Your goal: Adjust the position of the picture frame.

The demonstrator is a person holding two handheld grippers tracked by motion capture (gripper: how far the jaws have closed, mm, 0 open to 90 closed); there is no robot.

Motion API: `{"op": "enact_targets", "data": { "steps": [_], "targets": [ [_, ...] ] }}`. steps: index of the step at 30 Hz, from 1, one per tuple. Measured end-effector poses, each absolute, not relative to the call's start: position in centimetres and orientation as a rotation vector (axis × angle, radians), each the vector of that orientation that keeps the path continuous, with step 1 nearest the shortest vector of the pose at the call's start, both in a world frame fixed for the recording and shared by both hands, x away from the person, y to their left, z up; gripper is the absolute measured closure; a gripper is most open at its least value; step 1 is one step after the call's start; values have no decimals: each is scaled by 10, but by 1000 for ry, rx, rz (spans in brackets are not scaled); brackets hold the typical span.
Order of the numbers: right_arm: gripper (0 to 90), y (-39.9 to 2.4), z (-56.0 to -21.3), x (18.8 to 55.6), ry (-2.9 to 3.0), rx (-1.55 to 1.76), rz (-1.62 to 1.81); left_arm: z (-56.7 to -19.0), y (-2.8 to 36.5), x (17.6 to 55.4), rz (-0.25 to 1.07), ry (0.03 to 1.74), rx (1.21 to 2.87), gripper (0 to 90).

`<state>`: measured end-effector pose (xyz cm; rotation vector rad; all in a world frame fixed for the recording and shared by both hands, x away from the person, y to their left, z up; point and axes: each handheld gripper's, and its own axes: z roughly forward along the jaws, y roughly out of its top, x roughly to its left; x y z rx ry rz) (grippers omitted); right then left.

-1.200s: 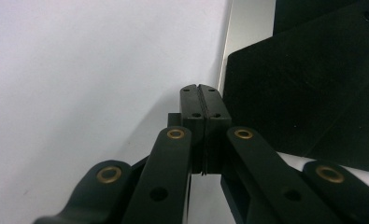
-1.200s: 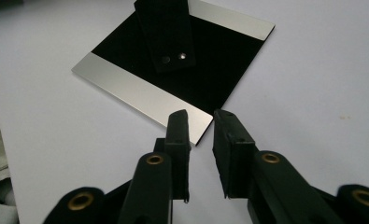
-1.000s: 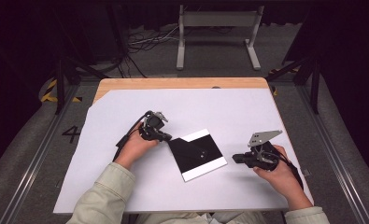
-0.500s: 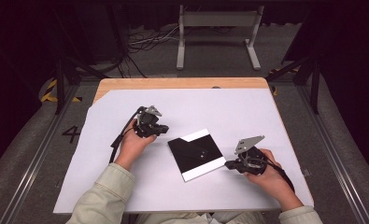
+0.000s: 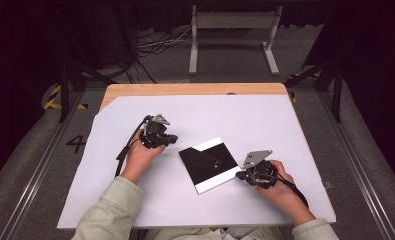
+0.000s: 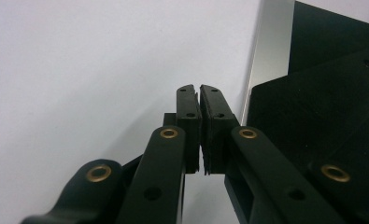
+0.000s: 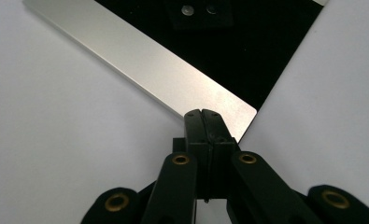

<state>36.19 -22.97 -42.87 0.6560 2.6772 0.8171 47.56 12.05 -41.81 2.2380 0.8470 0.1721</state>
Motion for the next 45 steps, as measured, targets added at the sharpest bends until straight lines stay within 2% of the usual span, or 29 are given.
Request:
{"op": "enact_targets", "data": {
  "steps": [20,26,40,45],
  "targets": [
    [900,-206,-432,417,2507,824,812,-426,149,463,170,956,2215,882],
    [900,-207,-429,417,2503,833,845,-430,146,461,178,947,2235,887],
    [900,-248,-389,391,2456,862,998,-437,133,461,62,882,2330,900],
    [900,-250,-378,382,2452,845,1048,-436,130,459,76,876,2351,900]
  ]
}}
